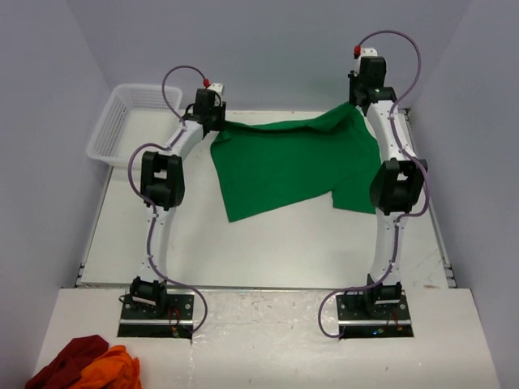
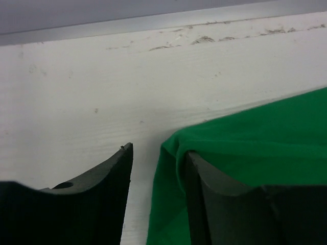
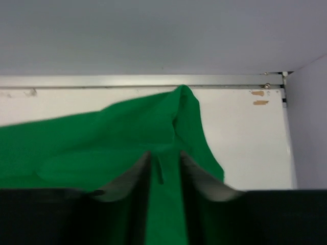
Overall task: Fold and stack the t-shirts
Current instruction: Flatten out the tshirt
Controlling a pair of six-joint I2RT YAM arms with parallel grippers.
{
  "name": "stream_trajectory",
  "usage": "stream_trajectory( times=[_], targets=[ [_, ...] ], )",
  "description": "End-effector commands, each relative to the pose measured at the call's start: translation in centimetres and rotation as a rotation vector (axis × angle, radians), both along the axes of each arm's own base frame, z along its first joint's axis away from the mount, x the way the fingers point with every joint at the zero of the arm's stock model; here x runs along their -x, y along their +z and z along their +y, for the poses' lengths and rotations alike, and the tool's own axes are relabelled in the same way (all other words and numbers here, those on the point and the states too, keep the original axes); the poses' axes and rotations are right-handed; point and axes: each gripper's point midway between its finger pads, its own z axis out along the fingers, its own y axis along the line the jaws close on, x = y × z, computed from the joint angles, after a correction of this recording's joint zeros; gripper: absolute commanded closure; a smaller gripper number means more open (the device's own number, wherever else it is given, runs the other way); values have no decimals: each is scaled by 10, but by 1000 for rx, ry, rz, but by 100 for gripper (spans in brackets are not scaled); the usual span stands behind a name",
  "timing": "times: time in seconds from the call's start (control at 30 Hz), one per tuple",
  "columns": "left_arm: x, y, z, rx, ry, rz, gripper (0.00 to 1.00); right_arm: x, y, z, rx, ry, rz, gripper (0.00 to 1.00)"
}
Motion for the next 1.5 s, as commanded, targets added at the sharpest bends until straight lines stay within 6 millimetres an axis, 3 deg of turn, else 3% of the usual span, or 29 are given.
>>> stream_trajectory(
  times=[0.0,0.1,0.13,0.17,0.23,0.27,0.3,0.33,0.37,0.4,0.43,0.47,0.5,0.6,0.63,0.73,0.83,0.9,1.0,1.17,1.47],
  targets=[
    [-27,52,27,-28,105,-156,54,-17,45,-12,35,-11,-122,67],
    [-29,84,39,-53,166,-233,48,-16,40,-19,39,-50,-111,30],
    [-28,96,43,-59,189,-259,46,-10,54,-20,36,-59,-127,16],
    [-22,117,37,-66,185,-287,46,-3,58,-23,31,-84,-121,13],
    [-12,137,41,-106,232,-302,41,15,55,-28,26,-121,-83,8],
    [-5,159,29,-99,218,-323,39,33,74,-29,9,-137,-84,7],
    [2,164,26,-109,228,-314,39,46,59,-30,-10,-163,-35,7],
    [14,173,21,-123,231,-292,39,59,57,-31,-24,-177,-13,7],
    [26,173,2,-121,219,-273,39,80,69,-29,-62,-196,-8,6],
    [35,174,-5,-128,213,-250,39,95,47,-32,-80,-213,61,6],
    [53,169,-6,-162,218,-207,39,107,41,-29,-115,-210,93,6],
    [66,164,-21,-160,215,-183,40,124,44,-26,-155,-223,115,6],
    [79,157,-20,-182,224,-142,41,139,26,-26,-163,-232,172,6],
    [118,141,-22,-134,250,-49,54,172,12,-25,-194,-275,217,8],
    [139,131,-17,-135,262,-9,56,179,8,-38,-223,-324,219,10],
    [180,107,-29,-21,253,99,64,203,-15,-36,-322,-355,277,15],
    [226,89,-49,77,195,188,66,223,-43,-30,-345,-354,356,17],
    [247,89,-61,134,179,197,66,239,-68,-29,-354,-371,420,19],
    [288,95,-61,200,149,174,64,261,-99,-40,-339,-424,504,25],
    [310,110,-65,235,88,129,64,292,-138,-47,-356,-484,602,27],
    [333,105,-67,264,17,144,64,314,-169,-63,-313,-568,696,34]
  ],
)
